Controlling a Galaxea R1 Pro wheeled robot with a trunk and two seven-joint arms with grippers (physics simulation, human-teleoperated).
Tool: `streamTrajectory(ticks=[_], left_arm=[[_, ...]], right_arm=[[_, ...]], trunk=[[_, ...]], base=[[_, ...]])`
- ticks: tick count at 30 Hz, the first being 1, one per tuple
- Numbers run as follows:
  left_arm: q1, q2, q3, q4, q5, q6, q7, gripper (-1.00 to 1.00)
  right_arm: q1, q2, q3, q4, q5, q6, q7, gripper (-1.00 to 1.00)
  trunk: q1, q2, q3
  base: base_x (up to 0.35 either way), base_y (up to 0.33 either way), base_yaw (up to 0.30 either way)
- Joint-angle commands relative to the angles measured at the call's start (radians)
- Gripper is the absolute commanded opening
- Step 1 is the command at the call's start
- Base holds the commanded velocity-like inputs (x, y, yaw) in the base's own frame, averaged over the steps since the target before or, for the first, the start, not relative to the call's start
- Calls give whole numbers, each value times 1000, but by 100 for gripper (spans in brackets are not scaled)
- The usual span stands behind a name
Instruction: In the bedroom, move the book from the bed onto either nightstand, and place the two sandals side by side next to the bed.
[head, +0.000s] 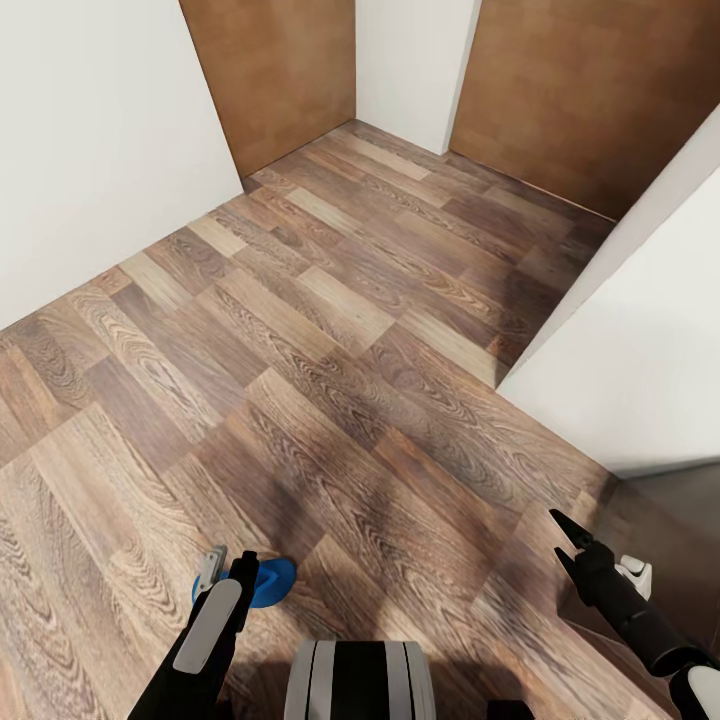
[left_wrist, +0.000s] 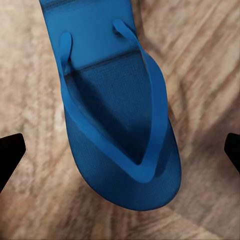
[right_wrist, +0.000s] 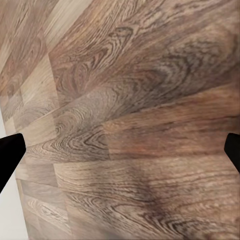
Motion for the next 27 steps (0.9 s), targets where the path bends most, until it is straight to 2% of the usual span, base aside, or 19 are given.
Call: streamTrajectory(ticks=[1, 20, 27], left_arm=[[0, -1, 1, -1, 11, -8, 1, 100], [-1, -1, 0, -1, 9, -9, -1, 100], [0, -1, 1, -1, 9, -9, -1, 100]], right_arm=[[0, 0, -2, 0, -5, 6, 1, 100], [0, 0, 0, 0, -5, 6, 1, 100], [0, 0, 0, 0, -5, 6, 1, 100]], trunk=[[0, 0, -1], [0, 0, -1], [0, 0, -1]], base=[[0, 0, 0], [12, 0, 0], [180, 0, 0]])
